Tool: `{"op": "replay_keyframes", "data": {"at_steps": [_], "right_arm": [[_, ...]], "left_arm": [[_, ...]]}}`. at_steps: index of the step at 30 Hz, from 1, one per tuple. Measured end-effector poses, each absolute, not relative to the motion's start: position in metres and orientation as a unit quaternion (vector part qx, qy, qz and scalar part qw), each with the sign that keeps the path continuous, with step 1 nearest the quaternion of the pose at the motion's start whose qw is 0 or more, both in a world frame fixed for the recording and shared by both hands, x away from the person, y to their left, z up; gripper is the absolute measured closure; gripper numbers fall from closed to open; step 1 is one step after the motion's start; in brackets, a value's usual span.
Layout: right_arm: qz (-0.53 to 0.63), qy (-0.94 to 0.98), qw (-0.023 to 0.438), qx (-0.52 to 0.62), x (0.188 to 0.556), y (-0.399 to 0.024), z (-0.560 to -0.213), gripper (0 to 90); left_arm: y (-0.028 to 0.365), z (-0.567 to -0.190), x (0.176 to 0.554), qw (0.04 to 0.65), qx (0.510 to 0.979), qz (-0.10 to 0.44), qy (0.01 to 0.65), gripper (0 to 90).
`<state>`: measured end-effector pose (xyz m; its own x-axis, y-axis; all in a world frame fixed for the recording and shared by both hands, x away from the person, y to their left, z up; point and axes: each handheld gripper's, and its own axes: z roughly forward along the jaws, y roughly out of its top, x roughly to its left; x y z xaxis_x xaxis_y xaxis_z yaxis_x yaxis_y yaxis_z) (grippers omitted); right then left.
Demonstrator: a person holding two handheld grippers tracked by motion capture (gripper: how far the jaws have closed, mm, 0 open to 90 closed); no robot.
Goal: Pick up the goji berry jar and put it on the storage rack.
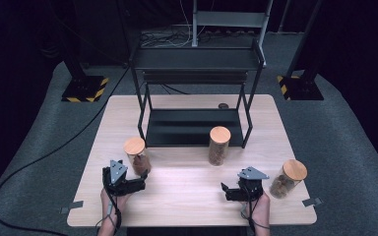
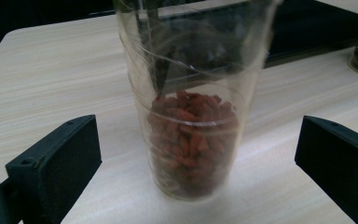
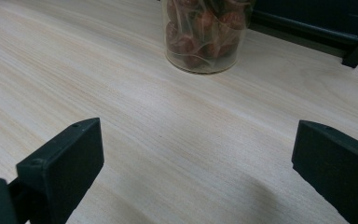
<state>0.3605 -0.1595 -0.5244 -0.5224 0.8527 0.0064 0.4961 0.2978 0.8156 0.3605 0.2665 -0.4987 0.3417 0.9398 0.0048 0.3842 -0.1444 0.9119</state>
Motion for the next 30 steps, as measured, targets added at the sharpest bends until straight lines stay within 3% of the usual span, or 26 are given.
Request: {"op": "replay_keyframes", "data": {"at_steps": [30], "right_arm": [[0.389,0.781,0.227,0.432,0.361,-0.157,-0.525,0.6]], "left_arm": [[0.258,-0.510,0.391,0.469,0.684,0.310,0.465,0.0]]}}
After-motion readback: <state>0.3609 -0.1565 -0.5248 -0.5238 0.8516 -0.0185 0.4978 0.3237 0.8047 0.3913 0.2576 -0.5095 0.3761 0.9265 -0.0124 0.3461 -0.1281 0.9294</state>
